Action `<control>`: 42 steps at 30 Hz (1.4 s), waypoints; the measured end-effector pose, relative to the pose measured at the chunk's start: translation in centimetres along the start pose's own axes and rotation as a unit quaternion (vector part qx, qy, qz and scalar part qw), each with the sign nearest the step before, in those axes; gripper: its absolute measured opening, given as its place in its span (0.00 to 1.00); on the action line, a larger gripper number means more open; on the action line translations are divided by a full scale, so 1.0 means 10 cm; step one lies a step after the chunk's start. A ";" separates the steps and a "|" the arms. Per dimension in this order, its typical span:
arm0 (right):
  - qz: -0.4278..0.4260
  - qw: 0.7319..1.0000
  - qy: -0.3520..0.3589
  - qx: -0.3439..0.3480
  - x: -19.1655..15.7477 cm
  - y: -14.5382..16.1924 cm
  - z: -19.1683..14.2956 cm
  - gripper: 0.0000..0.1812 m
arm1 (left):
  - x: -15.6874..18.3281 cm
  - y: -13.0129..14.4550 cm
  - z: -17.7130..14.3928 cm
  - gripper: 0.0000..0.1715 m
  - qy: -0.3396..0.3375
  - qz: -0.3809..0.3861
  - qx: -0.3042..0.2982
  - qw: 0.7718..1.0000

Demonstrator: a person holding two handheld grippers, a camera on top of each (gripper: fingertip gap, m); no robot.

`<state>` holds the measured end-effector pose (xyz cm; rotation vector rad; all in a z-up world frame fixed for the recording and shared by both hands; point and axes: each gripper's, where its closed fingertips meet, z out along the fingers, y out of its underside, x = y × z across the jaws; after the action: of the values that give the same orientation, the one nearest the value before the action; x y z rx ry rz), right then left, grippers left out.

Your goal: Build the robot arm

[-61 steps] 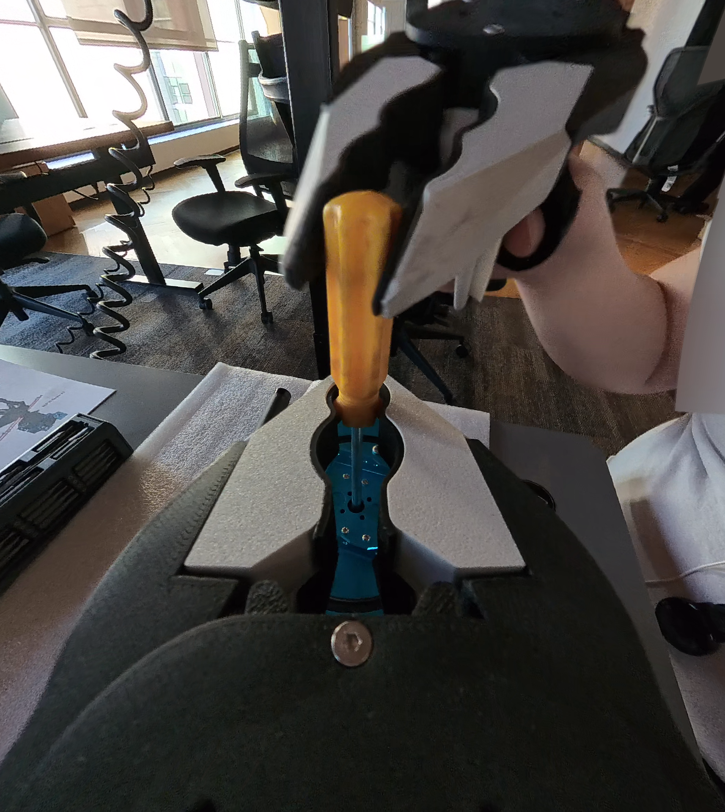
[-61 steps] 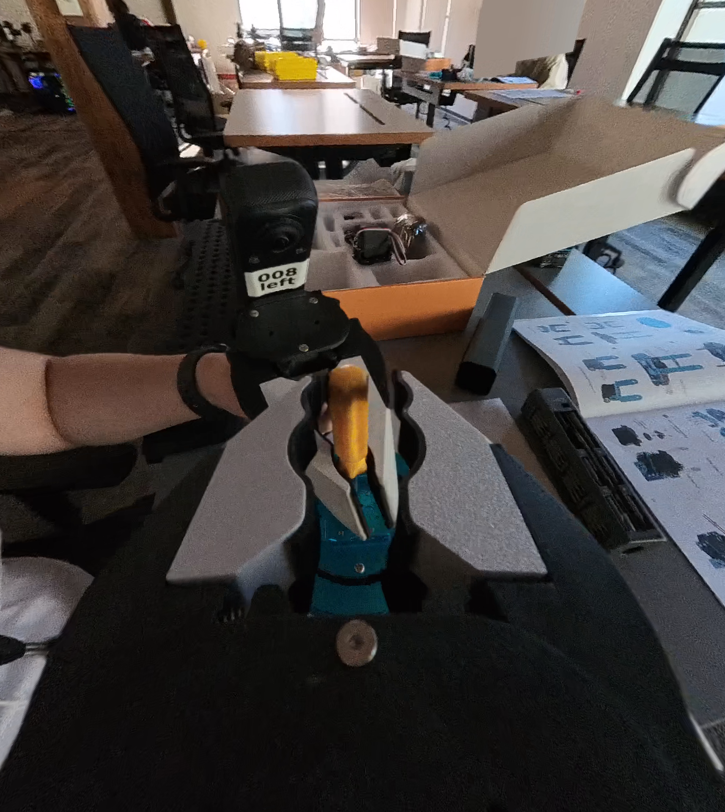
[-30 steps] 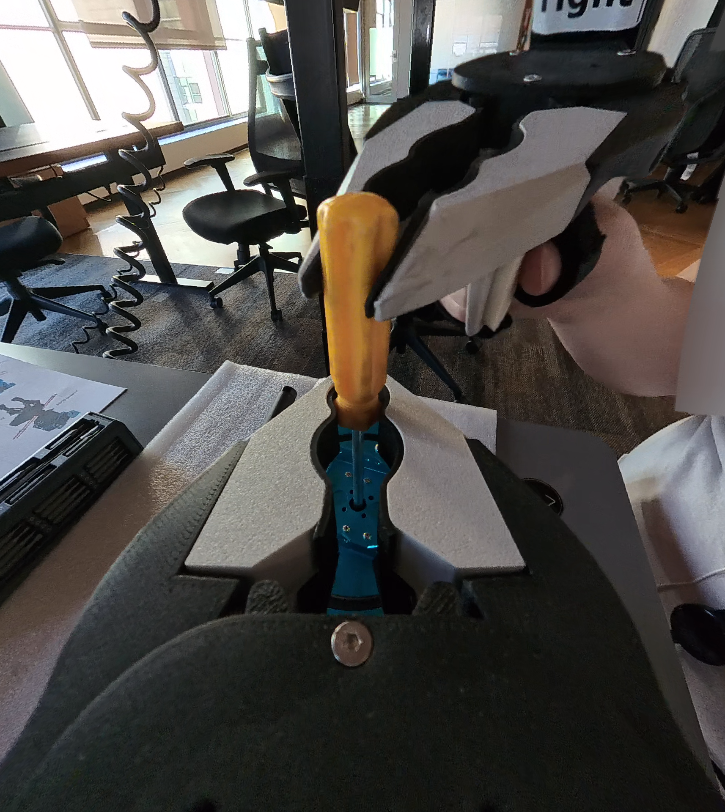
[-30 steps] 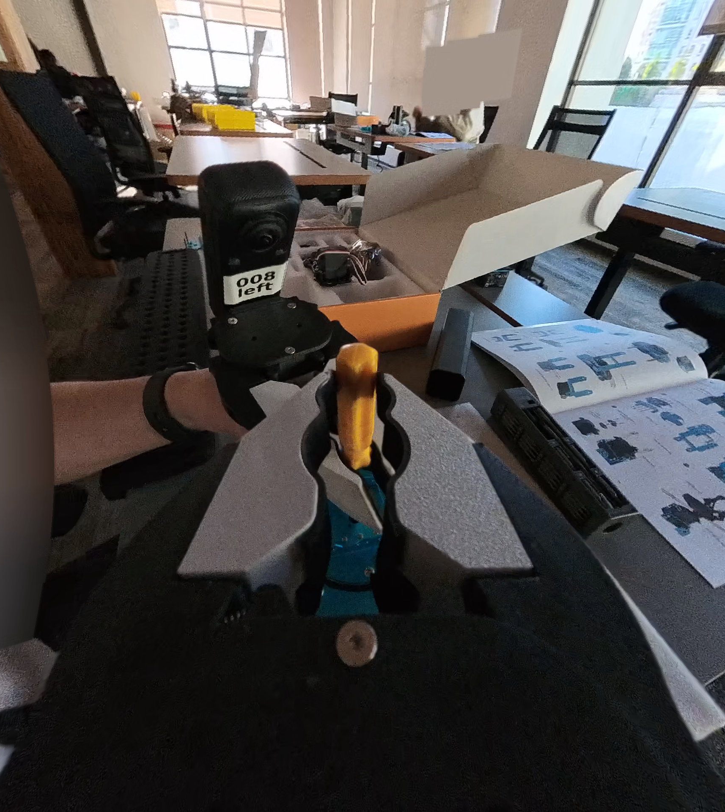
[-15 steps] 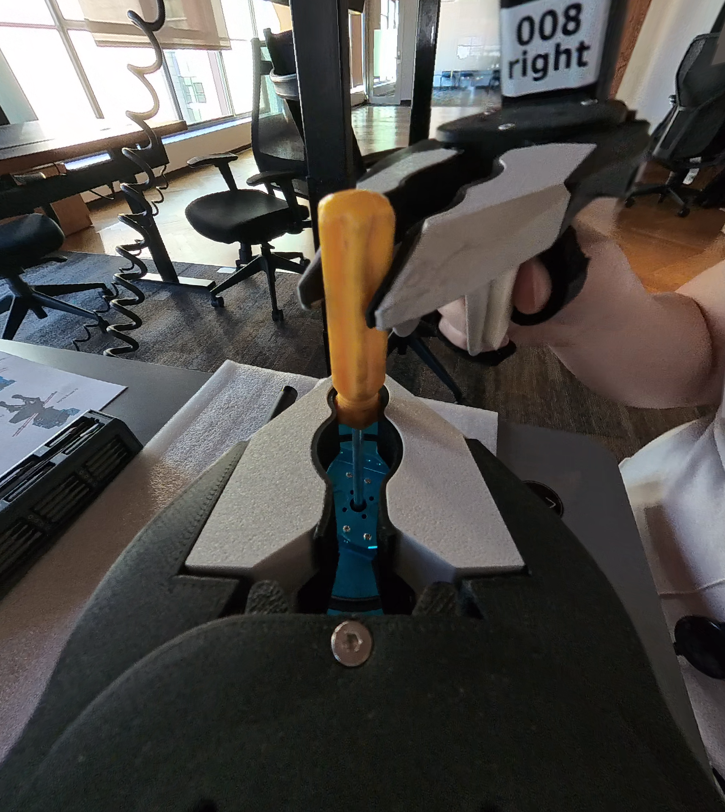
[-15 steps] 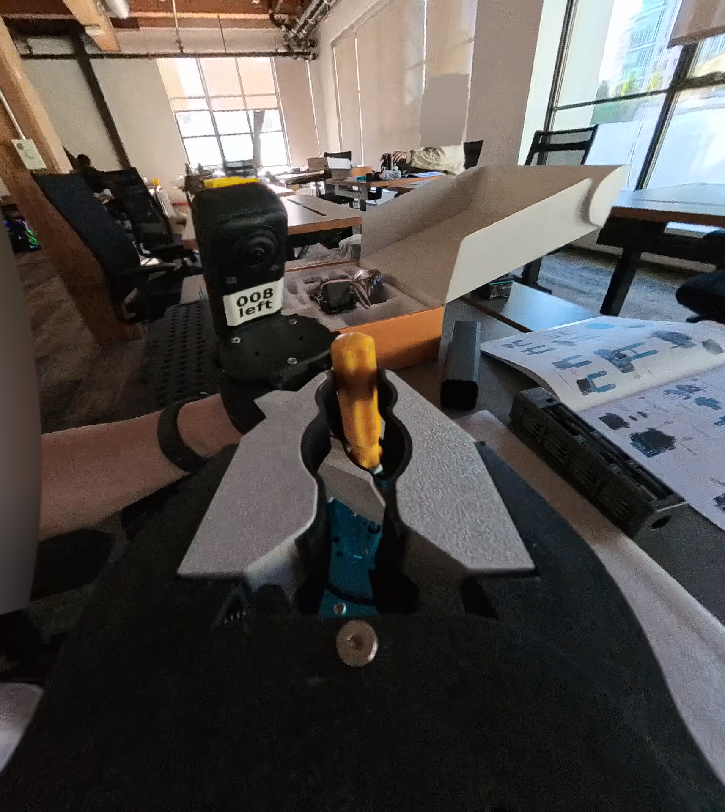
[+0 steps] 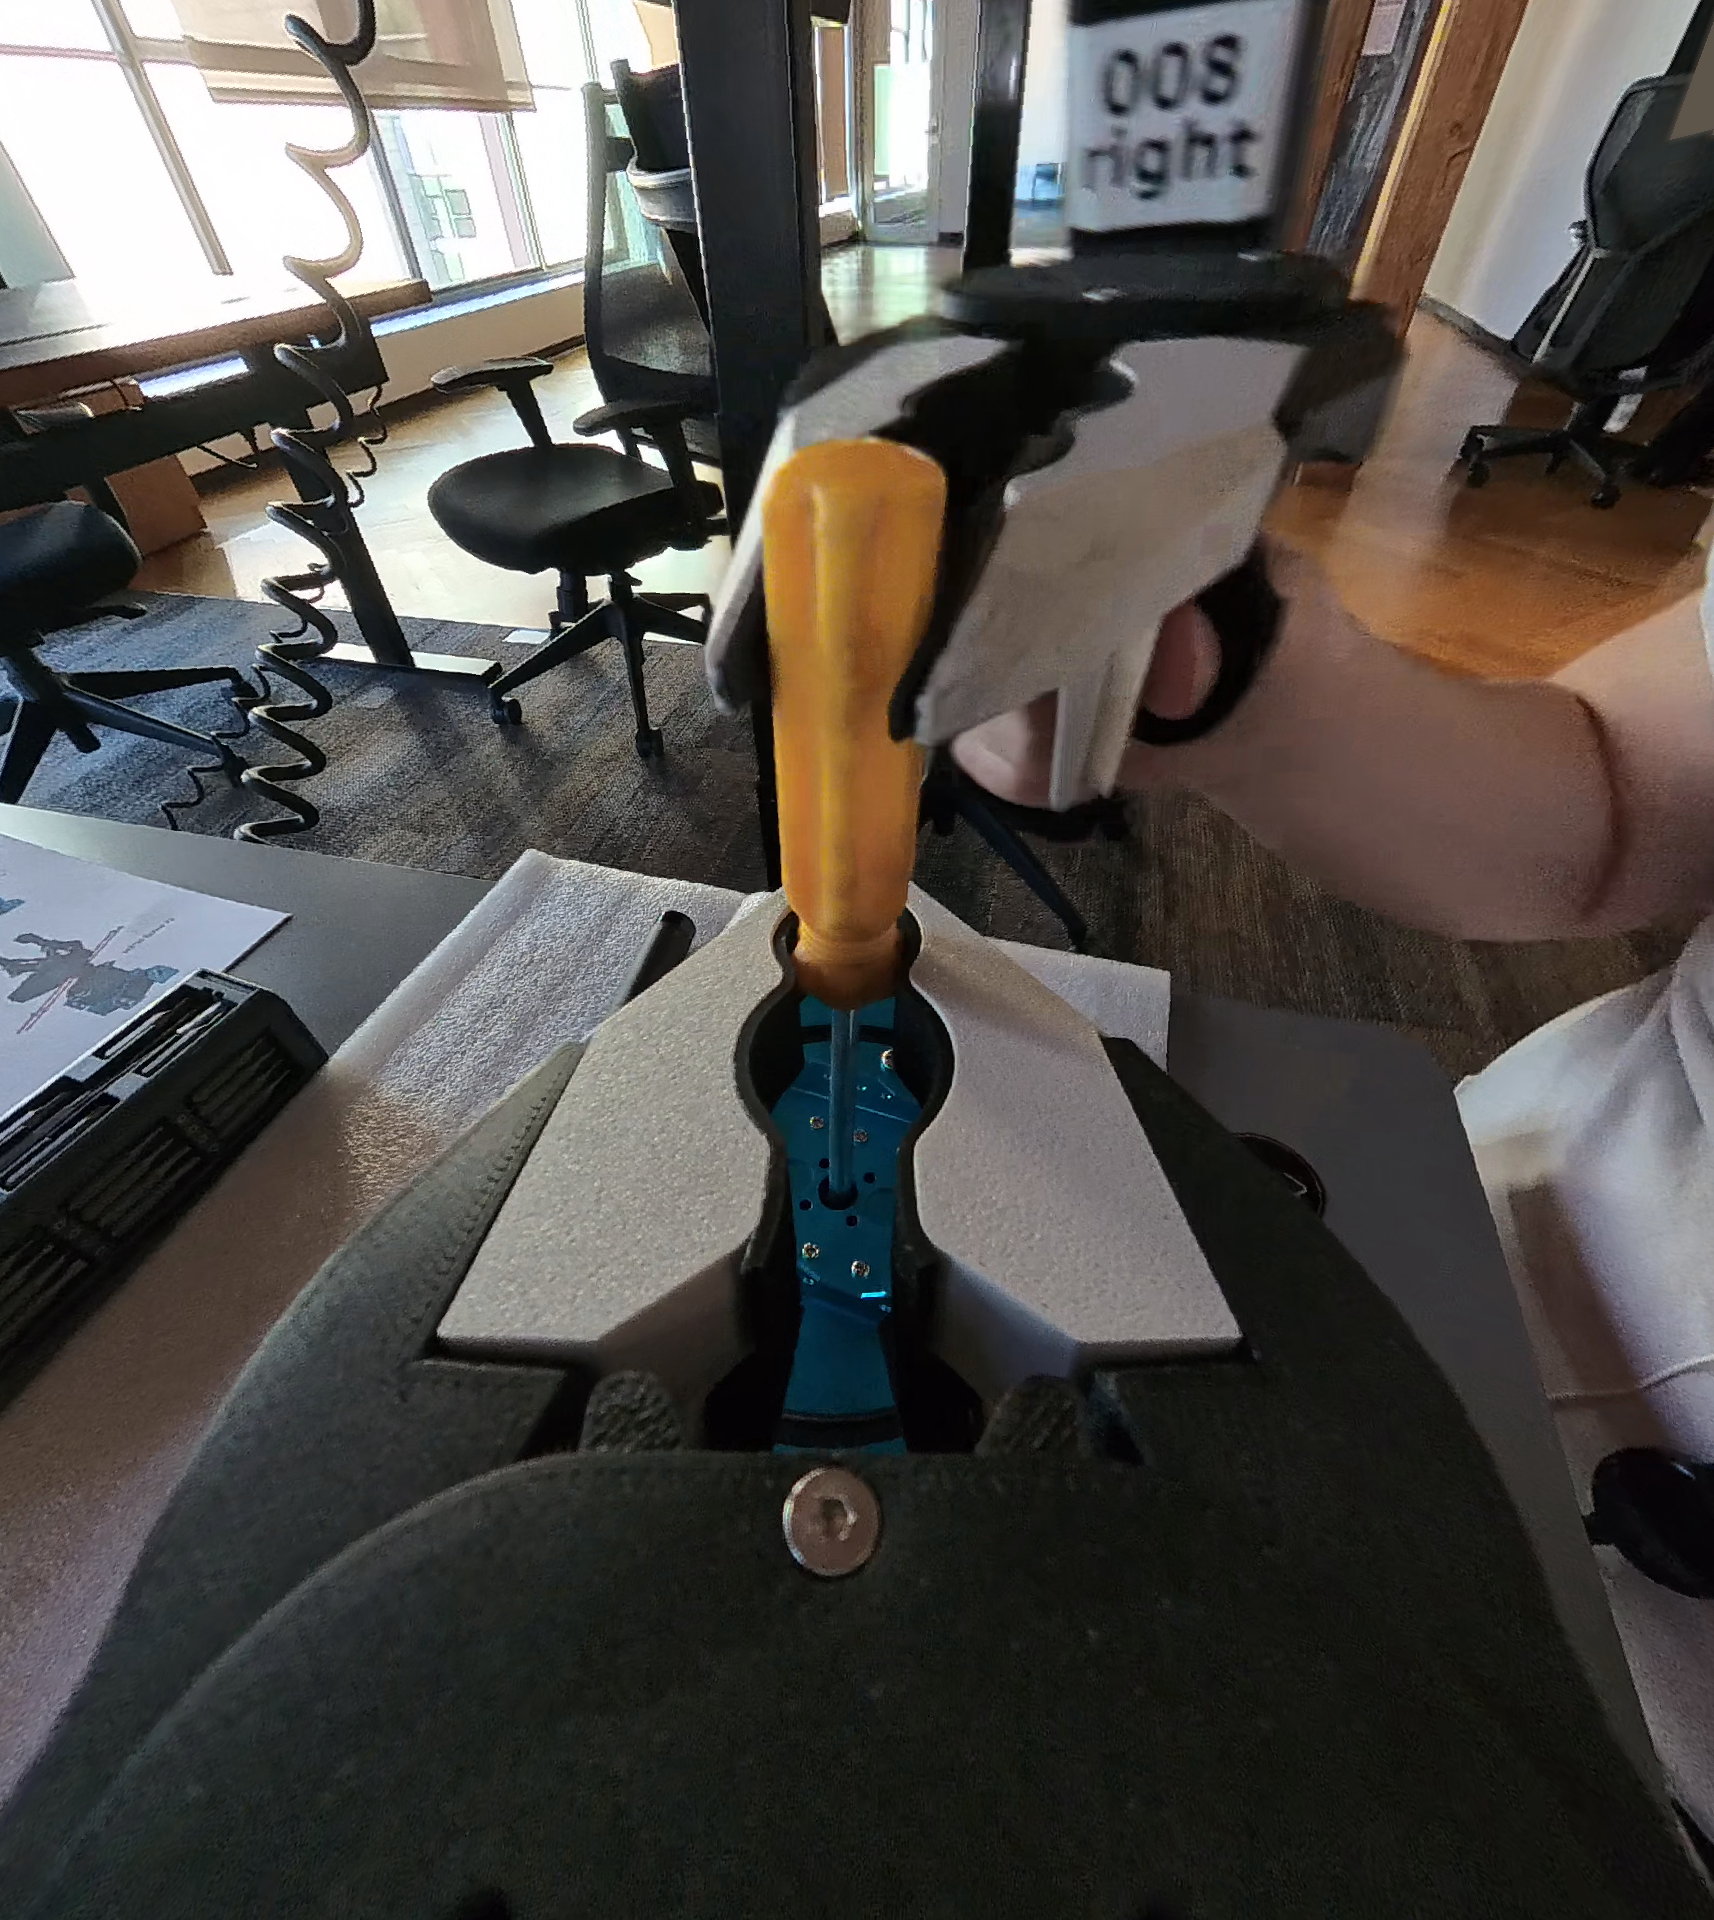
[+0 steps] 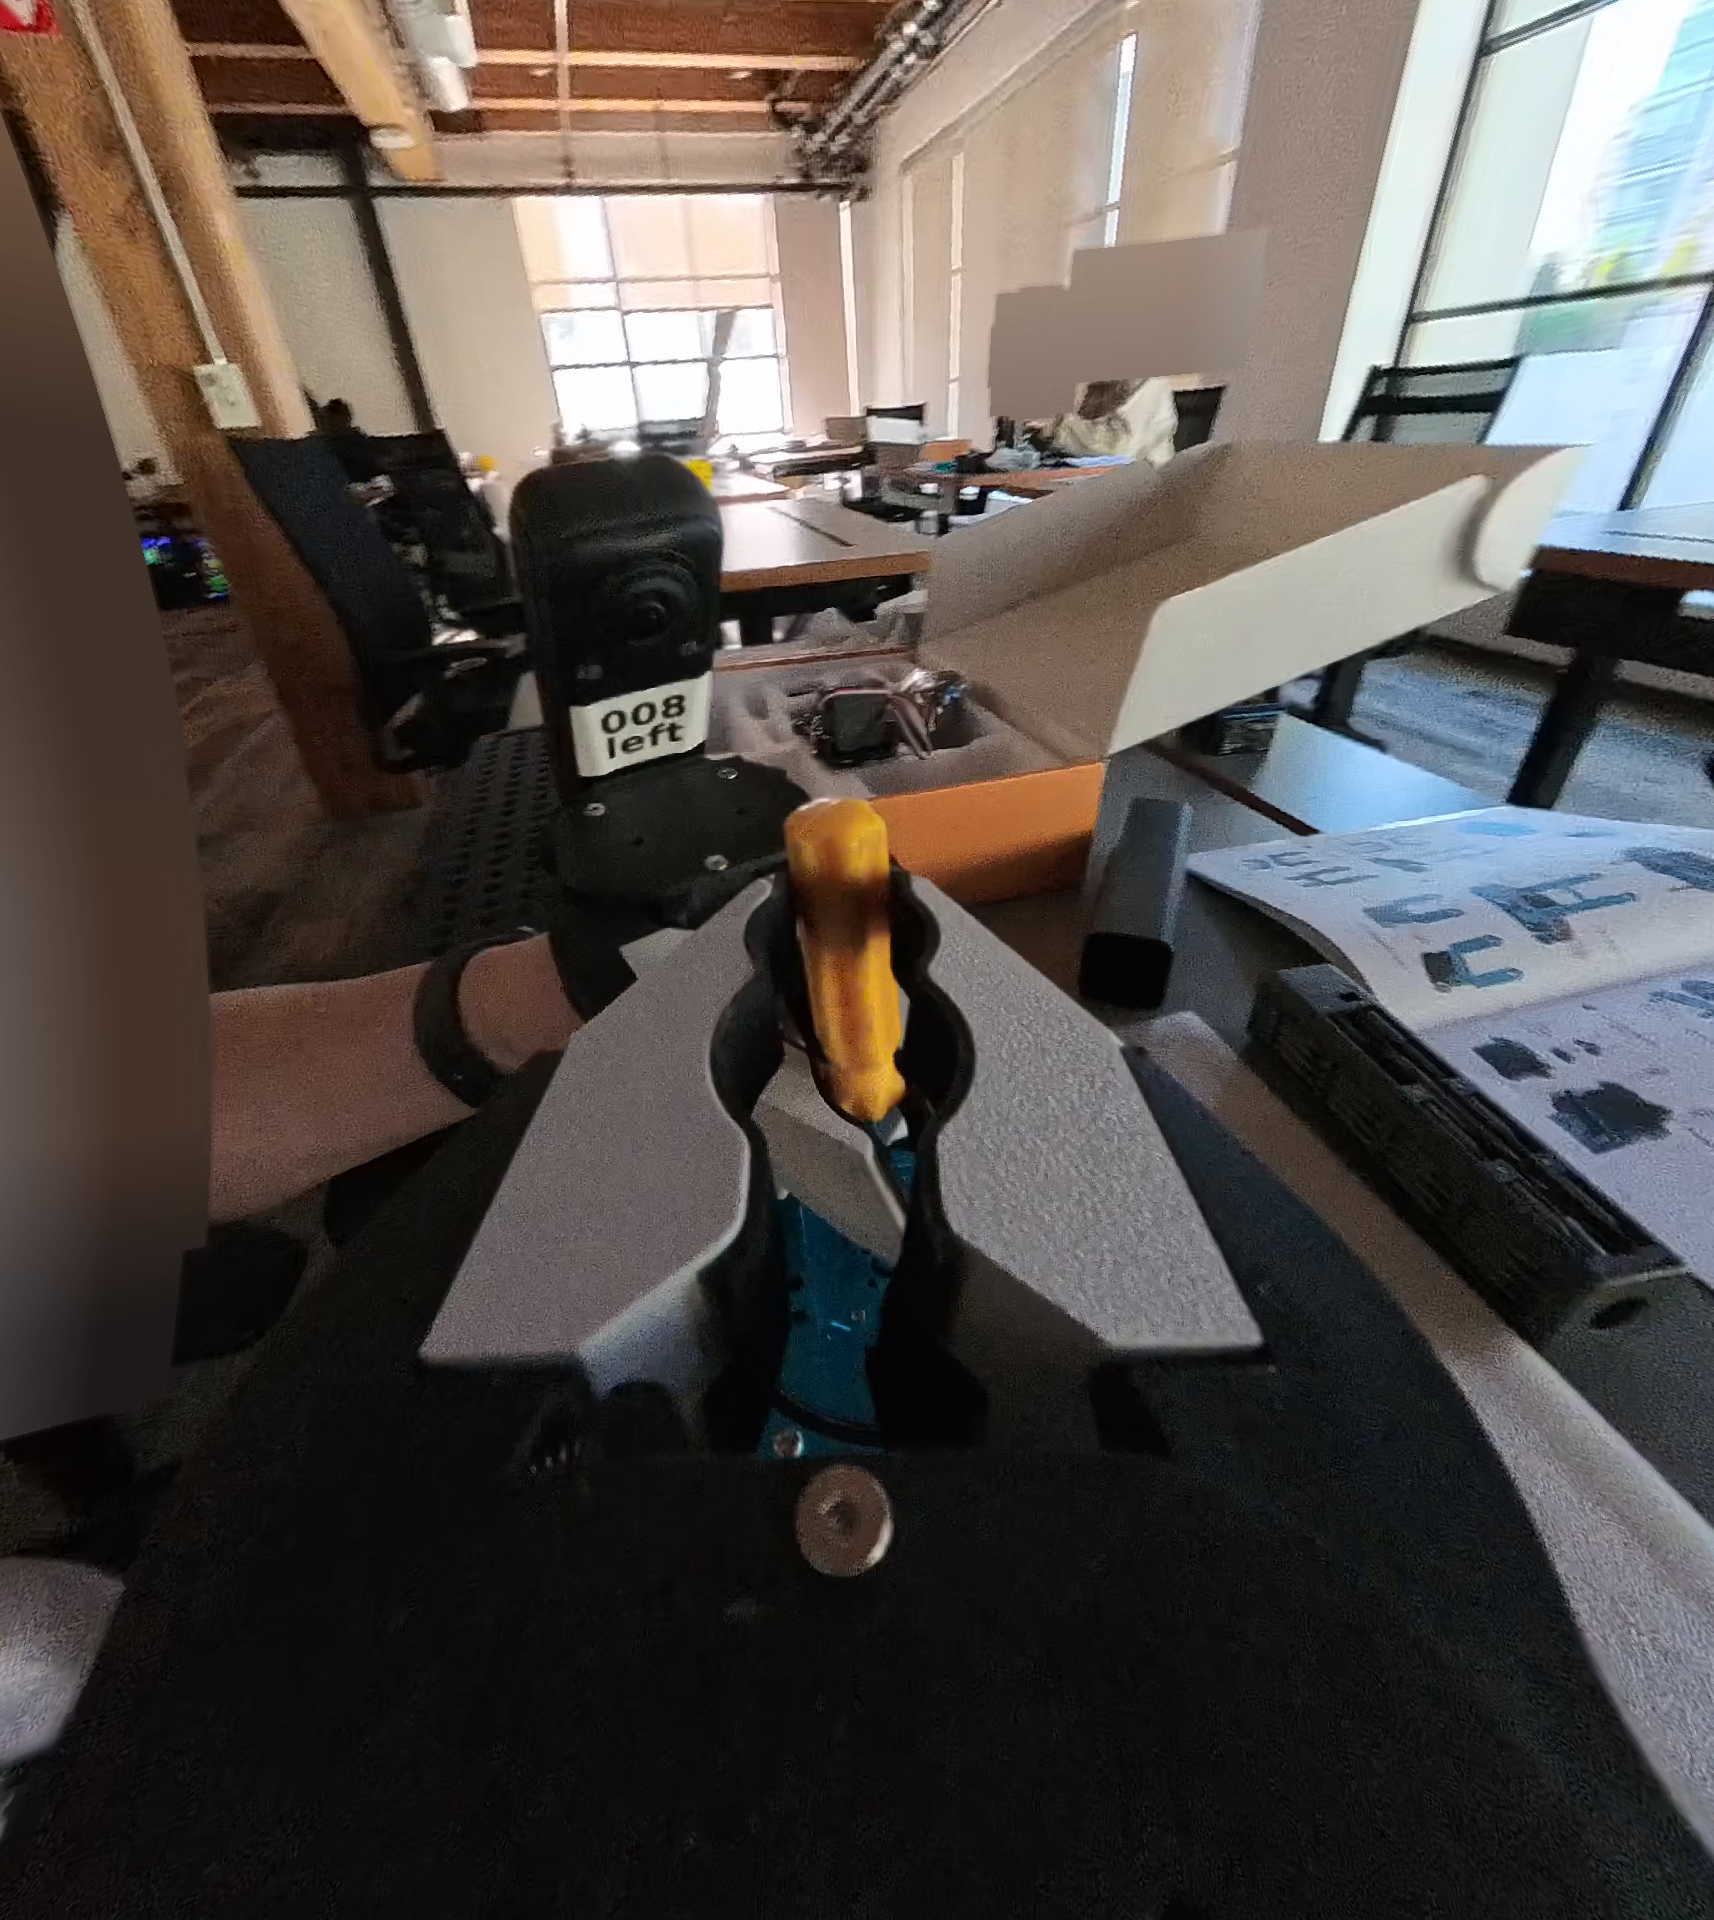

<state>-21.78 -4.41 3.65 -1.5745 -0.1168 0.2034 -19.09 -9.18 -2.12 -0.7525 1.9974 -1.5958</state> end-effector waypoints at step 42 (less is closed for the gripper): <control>-0.039 0.981 -0.161 -0.101 -0.06 0.05 0.04 0.10 | 0.00 0.01 -0.01 0.05 0.003 0.001 0.000 1.000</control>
<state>-22.46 -4.17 3.17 -1.7260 -0.4637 0.3939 -19.16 -9.13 -2.19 -0.7476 2.0013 -1.5989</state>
